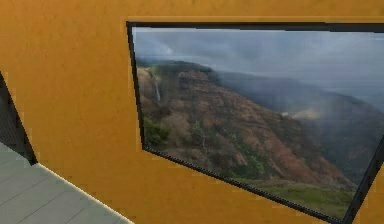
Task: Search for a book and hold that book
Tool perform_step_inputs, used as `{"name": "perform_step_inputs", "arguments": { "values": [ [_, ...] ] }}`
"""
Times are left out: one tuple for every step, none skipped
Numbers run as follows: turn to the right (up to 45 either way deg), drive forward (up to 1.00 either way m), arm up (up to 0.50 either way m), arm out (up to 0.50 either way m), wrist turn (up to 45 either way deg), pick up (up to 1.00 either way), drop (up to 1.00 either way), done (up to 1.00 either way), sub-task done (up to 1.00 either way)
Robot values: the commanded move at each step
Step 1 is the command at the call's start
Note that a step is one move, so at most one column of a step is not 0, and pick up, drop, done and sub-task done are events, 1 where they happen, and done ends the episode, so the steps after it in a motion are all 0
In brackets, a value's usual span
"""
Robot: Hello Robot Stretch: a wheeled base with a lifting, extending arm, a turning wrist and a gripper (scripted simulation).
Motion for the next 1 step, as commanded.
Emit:
{"name": "perform_step_inputs", "arguments": {
  "values": [
    [0.0,0.00,0.00,0.00,36.0,0.00,0.00,0.00,0.00]
  ]
}}
